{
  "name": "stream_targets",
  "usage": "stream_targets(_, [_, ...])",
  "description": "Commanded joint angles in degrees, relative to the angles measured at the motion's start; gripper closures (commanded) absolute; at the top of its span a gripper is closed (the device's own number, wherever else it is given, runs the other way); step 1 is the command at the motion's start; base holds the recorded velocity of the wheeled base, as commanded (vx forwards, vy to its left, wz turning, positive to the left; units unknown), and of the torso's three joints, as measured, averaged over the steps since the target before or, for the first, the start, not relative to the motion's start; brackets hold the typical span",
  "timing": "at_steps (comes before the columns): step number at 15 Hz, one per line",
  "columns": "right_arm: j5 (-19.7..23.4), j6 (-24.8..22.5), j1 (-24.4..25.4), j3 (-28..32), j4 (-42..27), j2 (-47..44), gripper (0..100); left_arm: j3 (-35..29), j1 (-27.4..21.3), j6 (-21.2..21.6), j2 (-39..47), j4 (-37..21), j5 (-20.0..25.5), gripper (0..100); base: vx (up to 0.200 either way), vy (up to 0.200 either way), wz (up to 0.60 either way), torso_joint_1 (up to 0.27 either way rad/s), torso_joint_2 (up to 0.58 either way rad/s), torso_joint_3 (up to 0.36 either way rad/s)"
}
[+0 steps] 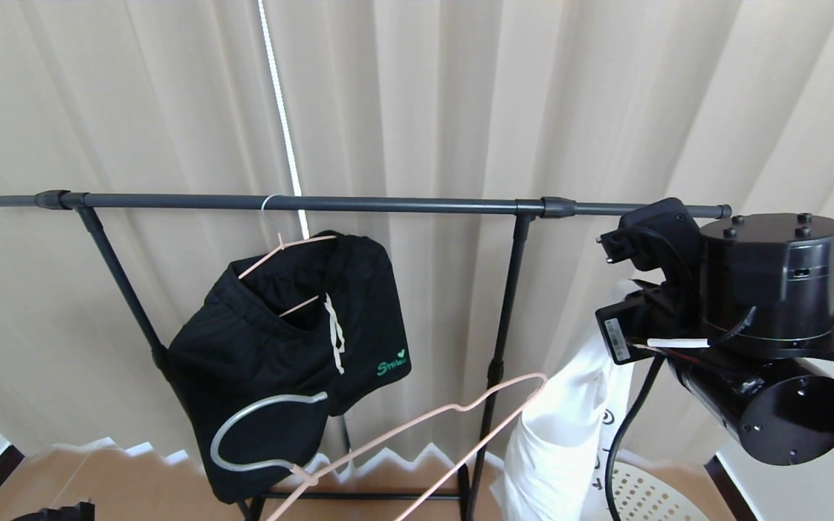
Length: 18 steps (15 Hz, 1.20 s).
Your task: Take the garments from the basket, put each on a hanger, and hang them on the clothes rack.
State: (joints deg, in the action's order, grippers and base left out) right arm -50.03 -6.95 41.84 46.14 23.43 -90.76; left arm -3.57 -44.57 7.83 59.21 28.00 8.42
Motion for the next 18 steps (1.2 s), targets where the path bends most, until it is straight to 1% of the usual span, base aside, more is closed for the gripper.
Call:
stream_targets(1, [-0.8, -0.3, 0.1, 1.8, 1.4, -3.5, 100, -2.1, 0.0, -0.1, 3.1, 0.0, 0.0, 100, 0.0, 0.0, 0.0, 0.0, 0.0, 0.0])
stream_targets(2, [-0.9, -0.7, 0.1, 3.7, 1.0, -4.1, 100, -2.4, 0.0, 0.0, 3.6, 0.0, 0.0, 100, 0.0, 0.0, 0.0, 0.0, 0.0, 0.0])
stream_targets(3, [-0.9, -2.0, 0.2, 6.6, 0.8, -5.4, 100, -2.8, 0.0, 0.3, 3.6, 0.0, 0.0, 100, 0.0, 0.0, 0.0, 0.0, 0.0, 0.0])
stream_targets(5, [-1.1, -2.2, 0.2, 6.9, 1.5, -7.4, 100, -2.8, 0.0, 0.7, 3.6, 0.0, -0.1, 100, 0.0, 0.0, 0.0, 0.0, 0.0, 0.0])
stream_targets(10, [-0.9, -1.5, 0.3, 6.9, 1.6, -7.4, 100, -3.7, 0.2, 0.3, 6.2, 0.0, -0.2, 100, 0.0, 0.0, 0.0, 0.0, 0.0, 0.0])
stream_targets(11, [-1.0, -0.9, 1.1, 7.1, 1.6, -7.6, 100, -3.8, 0.2, 0.3, 6.1, 0.0, -0.2, 100, 0.0, 0.0, 0.0, 0.0, 0.0, 0.0])
stream_targets(15, [-1.0, 0.8, 1.6, 7.6, 1.8, -8.8, 100, -4.9, 0.5, -1.1, 6.1, 0.0, -0.2, 100, 0.0, 0.0, 0.0, 0.0, 0.0, 0.0])
stream_targets(17, [-1.1, 2.4, 3.2, 8.3, 1.9, -9.4, 100, -6.0, 0.5, -3.1, 7.4, 0.0, -0.2, 100, 0.0, 0.0, 0.0, 0.0, 0.0, 0.0])
stream_targets(18, [-1.1, 2.5, 3.7, 8.3, 2.6, -9.8, 100, -6.2, 0.5, -3.3, 7.9, 0.0, -0.2, 100, 0.0, 0.0, 0.0, 0.0, 0.0, 0.0])
